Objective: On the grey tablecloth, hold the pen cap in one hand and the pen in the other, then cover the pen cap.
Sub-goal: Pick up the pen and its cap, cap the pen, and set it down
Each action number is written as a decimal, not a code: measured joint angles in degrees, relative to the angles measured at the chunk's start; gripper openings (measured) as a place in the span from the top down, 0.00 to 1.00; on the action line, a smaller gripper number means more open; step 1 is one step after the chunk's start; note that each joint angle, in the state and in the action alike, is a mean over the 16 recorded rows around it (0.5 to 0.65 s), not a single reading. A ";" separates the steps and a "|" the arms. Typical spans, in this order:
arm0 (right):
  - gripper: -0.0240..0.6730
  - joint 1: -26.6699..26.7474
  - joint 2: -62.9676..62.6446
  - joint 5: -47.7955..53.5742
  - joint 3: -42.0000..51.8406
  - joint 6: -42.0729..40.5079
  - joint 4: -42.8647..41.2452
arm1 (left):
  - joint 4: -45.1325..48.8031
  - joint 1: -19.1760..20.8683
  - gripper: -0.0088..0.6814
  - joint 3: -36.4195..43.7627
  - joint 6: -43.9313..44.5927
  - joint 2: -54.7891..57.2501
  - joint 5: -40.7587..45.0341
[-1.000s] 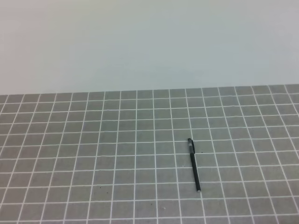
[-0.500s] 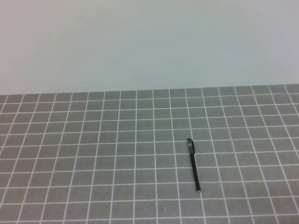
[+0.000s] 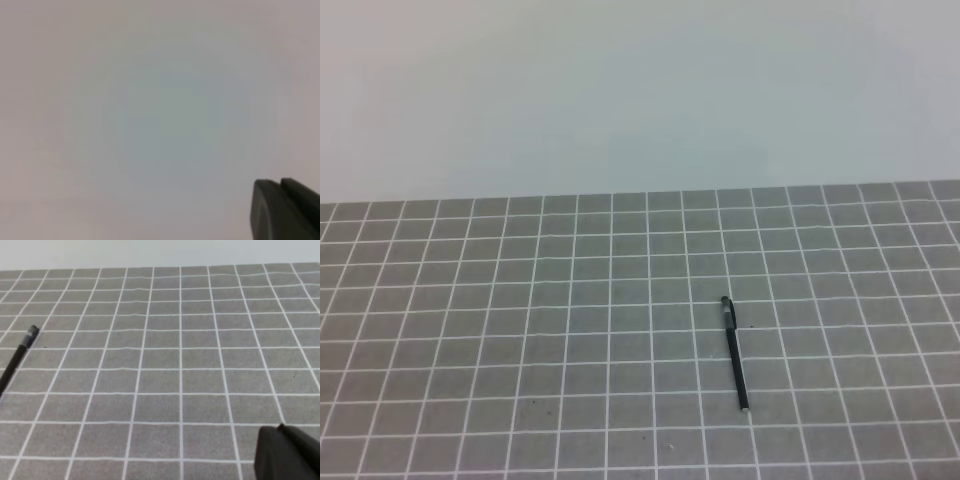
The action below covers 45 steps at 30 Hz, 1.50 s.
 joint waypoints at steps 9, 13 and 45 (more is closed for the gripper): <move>0.96 0.00 0.03 0.00 0.00 0.00 -0.05 | 33.77 0.10 0.99 7.25 -32.02 -4.25 18.79; 0.96 0.00 0.05 0.00 0.00 0.00 -0.05 | 40.78 0.10 0.99 10.00 -42.38 -4.87 17.37; 0.97 0.00 0.19 0.00 0.00 0.00 -0.05 | 59.83 -2.51 0.99 18.97 -61.81 -4.77 12.36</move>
